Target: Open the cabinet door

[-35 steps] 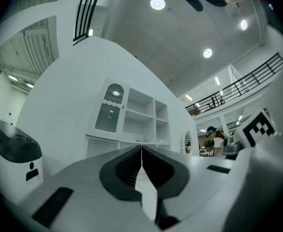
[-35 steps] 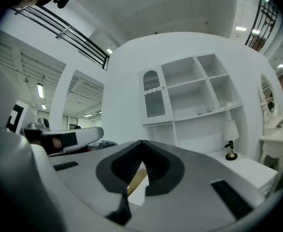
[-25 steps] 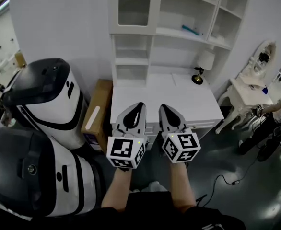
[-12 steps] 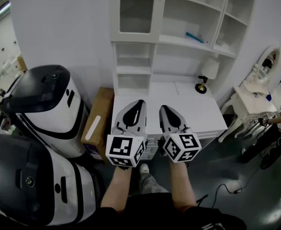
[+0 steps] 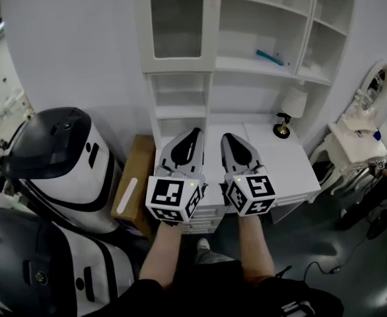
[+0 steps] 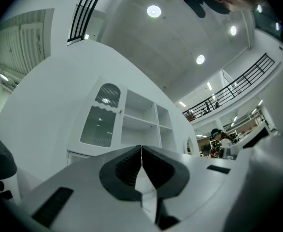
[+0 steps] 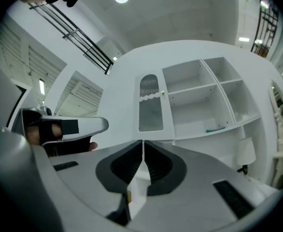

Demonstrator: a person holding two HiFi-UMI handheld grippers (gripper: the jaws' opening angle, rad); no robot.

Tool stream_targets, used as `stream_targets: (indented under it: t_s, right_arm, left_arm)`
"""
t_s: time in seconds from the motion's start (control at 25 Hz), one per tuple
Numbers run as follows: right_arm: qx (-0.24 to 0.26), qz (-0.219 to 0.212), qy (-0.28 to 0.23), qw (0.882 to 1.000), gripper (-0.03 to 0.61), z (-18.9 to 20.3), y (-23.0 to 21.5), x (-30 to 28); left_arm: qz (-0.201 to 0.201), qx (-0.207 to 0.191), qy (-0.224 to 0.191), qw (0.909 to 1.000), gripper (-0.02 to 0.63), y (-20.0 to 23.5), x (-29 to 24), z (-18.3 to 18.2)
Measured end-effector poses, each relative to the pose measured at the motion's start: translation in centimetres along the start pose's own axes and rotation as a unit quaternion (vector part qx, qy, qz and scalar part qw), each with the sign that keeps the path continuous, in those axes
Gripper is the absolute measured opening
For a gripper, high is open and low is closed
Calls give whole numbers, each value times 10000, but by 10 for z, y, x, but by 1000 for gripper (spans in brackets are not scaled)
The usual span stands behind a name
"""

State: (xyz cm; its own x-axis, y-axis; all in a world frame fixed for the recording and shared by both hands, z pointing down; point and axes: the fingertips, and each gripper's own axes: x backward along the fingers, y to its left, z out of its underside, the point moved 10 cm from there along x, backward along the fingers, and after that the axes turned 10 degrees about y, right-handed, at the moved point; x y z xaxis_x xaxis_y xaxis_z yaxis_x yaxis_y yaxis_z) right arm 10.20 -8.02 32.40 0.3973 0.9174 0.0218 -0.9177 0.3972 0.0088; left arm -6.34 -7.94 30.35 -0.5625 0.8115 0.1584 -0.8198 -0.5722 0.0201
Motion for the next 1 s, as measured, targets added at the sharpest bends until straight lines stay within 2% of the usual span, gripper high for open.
stream_targets:
  t_s: [0.16, 0.6, 0.8, 1.0]
  right_arm:
    - [328, 52, -79, 9994, 18, -11, -16, -24]
    - [263, -111, -301, 9991, 20, -25, -77, -90]
    - [405, -241, -447, 9979, 20, -35, -99, -120]
    - [600, -336, -576, 9960, 29, -44, -114, -150]
  left_arm:
    - [27, -102, 55, 9999, 12, 11, -34, 0]
    - [-81, -838, 35, 9964, 14, 36, -118, -17]
    - [-104, -1200, 43, 9927, 14, 50, -153, -23]
    - [-53, -1439, -137, 9895, 14, 60, -182, -37]
